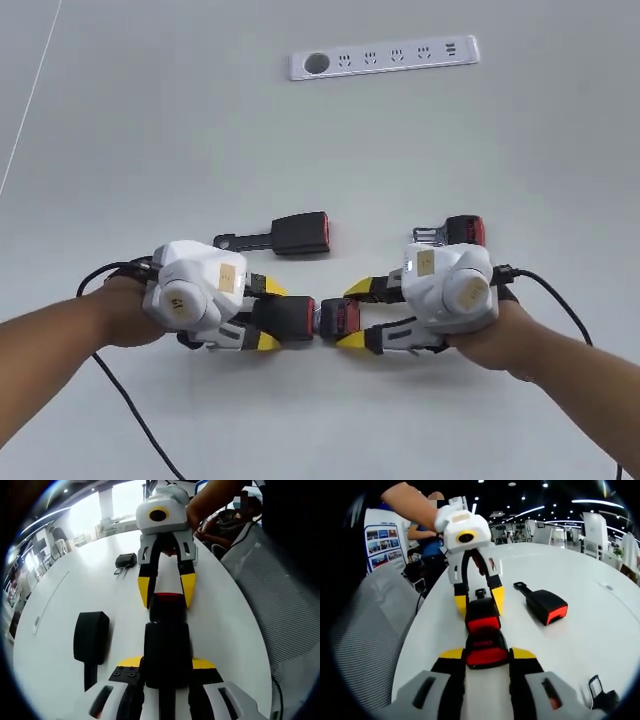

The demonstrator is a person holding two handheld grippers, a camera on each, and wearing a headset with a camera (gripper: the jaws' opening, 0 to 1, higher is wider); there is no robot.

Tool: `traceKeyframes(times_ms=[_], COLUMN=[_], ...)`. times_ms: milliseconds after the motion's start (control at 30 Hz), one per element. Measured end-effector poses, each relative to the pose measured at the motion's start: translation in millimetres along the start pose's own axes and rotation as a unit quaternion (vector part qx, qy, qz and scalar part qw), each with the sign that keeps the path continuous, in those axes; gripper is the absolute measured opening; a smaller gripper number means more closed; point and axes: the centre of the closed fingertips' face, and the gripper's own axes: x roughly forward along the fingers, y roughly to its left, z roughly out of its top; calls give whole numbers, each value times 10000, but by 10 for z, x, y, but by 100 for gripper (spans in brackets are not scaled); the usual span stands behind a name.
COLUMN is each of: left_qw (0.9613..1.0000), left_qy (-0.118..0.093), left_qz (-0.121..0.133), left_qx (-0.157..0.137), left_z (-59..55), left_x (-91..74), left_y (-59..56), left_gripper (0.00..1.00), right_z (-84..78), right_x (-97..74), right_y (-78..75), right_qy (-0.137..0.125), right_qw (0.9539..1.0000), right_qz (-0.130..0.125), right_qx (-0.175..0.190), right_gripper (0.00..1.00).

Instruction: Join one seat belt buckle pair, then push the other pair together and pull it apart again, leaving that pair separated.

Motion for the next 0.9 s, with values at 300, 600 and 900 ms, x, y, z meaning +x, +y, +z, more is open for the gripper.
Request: traceKeyframes(times_ms=[300, 600, 900], left_qw=[9999, 9996, 9995], left_qy=[-149, -261, -291], left_qz=[-40, -65, -78], left_qx=[19, 24, 34], left_z=[23, 30, 74], left_x=[-12, -12, -20], left_y=[8, 19, 4], left_gripper=[34, 33, 33], right_z=[9, 10, 7], right_x=[-19, -29, -43], right_y=[-13, -20, -19], right_qy=[-102, -155, -205], right_qw=[9999, 9999, 9997], right_qz=[1, 15, 29], right_qx=[31, 51, 91], right_gripper=[32, 32, 32])
